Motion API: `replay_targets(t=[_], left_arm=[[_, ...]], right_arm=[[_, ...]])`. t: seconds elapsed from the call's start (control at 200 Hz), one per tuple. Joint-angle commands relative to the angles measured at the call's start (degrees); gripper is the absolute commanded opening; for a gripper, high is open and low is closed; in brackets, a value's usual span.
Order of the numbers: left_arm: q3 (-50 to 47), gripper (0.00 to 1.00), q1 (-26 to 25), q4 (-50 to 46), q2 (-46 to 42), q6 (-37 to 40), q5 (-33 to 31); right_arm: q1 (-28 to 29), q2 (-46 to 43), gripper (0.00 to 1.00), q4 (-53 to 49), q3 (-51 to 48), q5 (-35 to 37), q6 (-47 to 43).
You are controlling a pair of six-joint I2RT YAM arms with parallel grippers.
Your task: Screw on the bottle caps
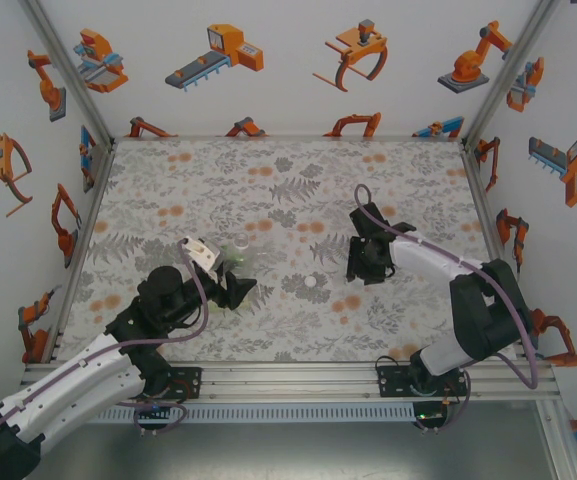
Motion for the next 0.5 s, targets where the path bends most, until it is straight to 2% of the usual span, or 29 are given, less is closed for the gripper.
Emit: replay_targets(t=[0.0,0.496], left_arm=[[1.18,0.00,0.33,2.12,-0.58,-0.79,-0.36],[0.82,0.00,0.33,2.05,-0.92,-1.05,-0.97]], right_arm=[[-0.35,-1.22,0.44,-1.32,2.32,0.69,-0.69],[-0.31,1.02,0.44,-0.71,0.96,0.77,-0.66]])
